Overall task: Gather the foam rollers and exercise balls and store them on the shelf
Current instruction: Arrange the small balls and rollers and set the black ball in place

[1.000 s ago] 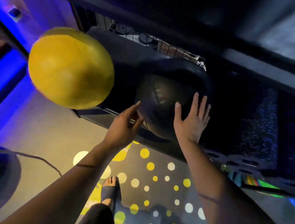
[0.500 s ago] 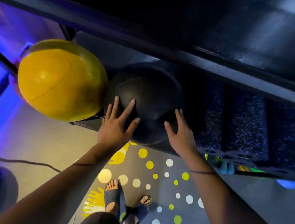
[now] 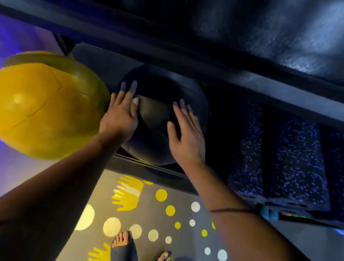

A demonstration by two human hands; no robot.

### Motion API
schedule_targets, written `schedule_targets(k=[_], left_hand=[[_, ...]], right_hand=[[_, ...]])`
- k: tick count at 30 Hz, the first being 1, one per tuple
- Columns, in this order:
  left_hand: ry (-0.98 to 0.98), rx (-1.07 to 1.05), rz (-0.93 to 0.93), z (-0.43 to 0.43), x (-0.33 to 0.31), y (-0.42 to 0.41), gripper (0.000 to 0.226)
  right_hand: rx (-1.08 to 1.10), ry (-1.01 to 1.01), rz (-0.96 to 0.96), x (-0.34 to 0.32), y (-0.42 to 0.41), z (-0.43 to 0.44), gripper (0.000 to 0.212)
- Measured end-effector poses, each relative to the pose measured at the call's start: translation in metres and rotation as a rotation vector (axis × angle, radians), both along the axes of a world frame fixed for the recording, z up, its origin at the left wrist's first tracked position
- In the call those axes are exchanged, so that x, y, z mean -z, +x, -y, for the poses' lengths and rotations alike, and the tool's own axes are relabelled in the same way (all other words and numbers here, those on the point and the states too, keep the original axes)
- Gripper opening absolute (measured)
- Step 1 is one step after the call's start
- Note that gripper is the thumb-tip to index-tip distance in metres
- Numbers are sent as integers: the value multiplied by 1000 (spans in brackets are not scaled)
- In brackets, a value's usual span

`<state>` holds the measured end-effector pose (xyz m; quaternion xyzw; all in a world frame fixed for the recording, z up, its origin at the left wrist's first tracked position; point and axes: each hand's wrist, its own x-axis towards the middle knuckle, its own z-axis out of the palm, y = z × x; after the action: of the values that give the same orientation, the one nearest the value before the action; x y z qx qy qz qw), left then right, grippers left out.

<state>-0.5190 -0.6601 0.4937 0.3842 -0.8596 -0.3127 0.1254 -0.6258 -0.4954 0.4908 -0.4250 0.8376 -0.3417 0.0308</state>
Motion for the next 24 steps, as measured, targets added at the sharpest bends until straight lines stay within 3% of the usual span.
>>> schedule_targets(k=[3, 5, 6, 10, 12, 15, 17, 19, 21, 24], left_hand=[[-16, -63, -152, 4, 20, 9, 49], [-71, -36, -217, -1, 33, 22, 50], [-98, -13, -233, -7, 41, 31, 50], [-19, -63, -231, -31, 60, 66, 50], [52, -135, -231, -40, 53, 67, 48], [261, -349, -251, -67, 37, 50, 50], [439, -571, -292, -87, 29, 32, 52], [535, -787, -370, -97, 27, 19, 49], [461, -767, -452, -96, 28, 13, 49], [398, -572, -466, -72, 43, 12, 56]], right_hand=[[109, -258, 19, 6, 2, 6, 36], [332, -270, -4, 15, -26, 1, 36], [445, -241, 72, 17, -48, 0, 40], [543, -37, 857, 2, -111, 9, 63], [430, 143, 947, 4, -121, 13, 57], [434, 261, 976, 28, -121, 6, 44], [391, 109, 1086, 29, -108, 0, 47], [353, -231, 1258, 31, -96, -11, 60], [401, -500, 1388, 22, -73, -31, 70], [518, -816, 1428, 20, -26, -71, 63]])
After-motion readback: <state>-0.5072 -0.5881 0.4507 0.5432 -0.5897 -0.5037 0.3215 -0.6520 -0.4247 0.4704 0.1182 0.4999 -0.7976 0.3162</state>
